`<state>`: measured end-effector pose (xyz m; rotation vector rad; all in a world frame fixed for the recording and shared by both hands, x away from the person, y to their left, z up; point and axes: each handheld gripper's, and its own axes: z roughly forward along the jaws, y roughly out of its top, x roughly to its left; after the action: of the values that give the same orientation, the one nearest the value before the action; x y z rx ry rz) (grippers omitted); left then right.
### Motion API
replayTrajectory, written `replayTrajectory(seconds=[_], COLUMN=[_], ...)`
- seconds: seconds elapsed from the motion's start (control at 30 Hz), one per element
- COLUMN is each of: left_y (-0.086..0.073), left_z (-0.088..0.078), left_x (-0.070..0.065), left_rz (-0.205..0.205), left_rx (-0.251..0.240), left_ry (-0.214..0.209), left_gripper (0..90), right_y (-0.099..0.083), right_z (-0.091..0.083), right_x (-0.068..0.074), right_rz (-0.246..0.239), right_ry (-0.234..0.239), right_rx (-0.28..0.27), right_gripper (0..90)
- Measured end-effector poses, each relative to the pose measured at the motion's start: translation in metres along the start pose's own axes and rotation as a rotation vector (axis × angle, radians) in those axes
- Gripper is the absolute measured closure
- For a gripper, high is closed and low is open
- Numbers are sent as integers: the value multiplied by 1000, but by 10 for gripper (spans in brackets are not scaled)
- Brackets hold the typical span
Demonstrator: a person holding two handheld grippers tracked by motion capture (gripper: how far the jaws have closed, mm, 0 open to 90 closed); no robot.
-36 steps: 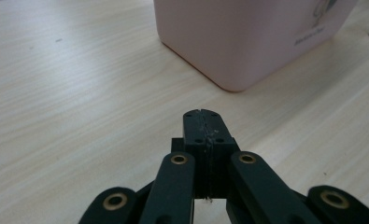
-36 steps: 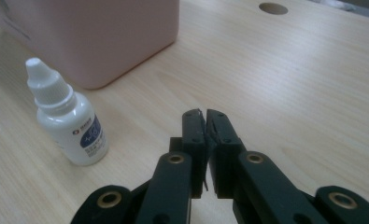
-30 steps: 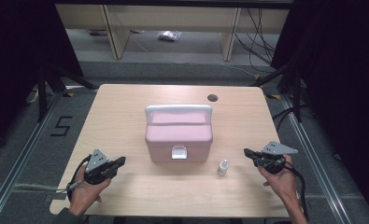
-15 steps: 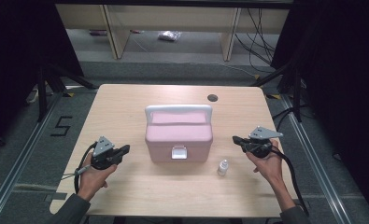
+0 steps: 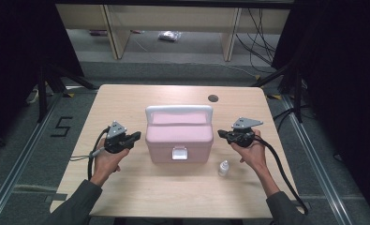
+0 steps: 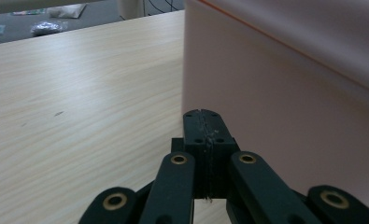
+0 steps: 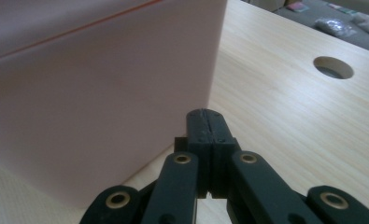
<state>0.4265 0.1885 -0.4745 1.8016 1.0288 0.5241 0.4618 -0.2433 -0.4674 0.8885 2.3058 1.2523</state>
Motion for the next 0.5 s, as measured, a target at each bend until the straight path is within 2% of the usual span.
replayTrajectory(seconds=[0.07,0.1,0.17,0.27,0.3,0.37,0.4,0.5], left_y=[1,1,1,2,2,3,3,3], left_z=[5,7,9,13,13,14,15,15], left_x=[-3,-5,-8,-12,-12,-15,-15,-15], left_rz=[10,12,19,31,31,43,45,37], left_rx=[11,14,24,30,30,32,35,33], left_ry=[-10,-20,-29,-41,-41,-35,-36,-40], left_gripper=[894,894,894,894,894,895,895,895], right_y=[1,0,1,0,0,1,2,3], right_z=[1,2,3,6,6,6,7,8], right_x=[1,4,3,4,6,7,6,7], right_rz=[-3,12,-19,-25,3,5,-16,-37], right_ry=[7,8,18,25,36,43,55,47], right_rx=[6,12,21,31,52,60,54,44], right_gripper=[900,900,900,900,900,900,900,900])
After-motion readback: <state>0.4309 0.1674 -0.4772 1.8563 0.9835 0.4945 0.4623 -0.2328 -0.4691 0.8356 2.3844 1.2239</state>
